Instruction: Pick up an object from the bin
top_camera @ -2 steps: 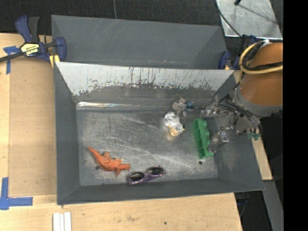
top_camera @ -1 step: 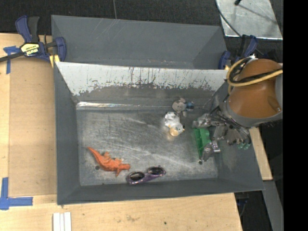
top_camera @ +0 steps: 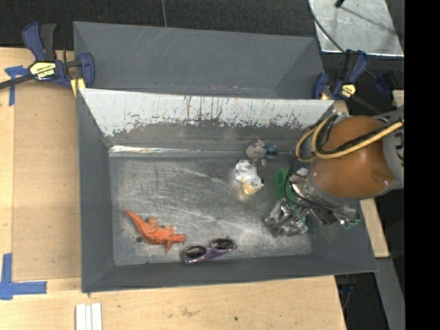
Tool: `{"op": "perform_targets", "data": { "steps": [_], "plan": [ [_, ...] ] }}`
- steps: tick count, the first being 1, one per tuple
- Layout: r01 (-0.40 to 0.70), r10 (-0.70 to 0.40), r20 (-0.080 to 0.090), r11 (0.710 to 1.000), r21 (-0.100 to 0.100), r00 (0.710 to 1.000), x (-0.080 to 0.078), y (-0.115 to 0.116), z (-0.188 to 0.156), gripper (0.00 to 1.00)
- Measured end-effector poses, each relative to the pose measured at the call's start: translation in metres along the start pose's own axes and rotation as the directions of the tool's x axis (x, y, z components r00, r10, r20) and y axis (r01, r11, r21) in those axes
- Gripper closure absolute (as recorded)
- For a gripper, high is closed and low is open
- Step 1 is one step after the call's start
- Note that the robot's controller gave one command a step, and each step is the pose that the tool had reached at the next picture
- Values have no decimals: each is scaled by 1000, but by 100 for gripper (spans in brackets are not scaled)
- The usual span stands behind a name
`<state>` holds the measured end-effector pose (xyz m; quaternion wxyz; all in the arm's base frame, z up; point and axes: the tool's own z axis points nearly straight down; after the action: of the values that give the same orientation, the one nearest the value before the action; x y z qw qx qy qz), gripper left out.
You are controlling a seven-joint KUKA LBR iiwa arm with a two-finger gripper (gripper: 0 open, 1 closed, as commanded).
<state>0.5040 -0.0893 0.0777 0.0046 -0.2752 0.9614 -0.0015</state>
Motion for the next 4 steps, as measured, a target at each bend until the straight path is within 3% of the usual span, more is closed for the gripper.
{"op": "perform_targets", "data": {
  "steps": [1, 2, 3, 4],
  "plan": [
    [0, 0, 0, 1000, 0, 1000, 0, 0, 0, 100],
    [160, -160, 0, 987, 0, 987, -24, -9, 5, 0],
    [159, -159, 0, 987, -1, 987, -24, -9, 5, 0],
    [228, -228, -7, 974, -5, 974, -32, -11, 5, 0]
  ]
}}
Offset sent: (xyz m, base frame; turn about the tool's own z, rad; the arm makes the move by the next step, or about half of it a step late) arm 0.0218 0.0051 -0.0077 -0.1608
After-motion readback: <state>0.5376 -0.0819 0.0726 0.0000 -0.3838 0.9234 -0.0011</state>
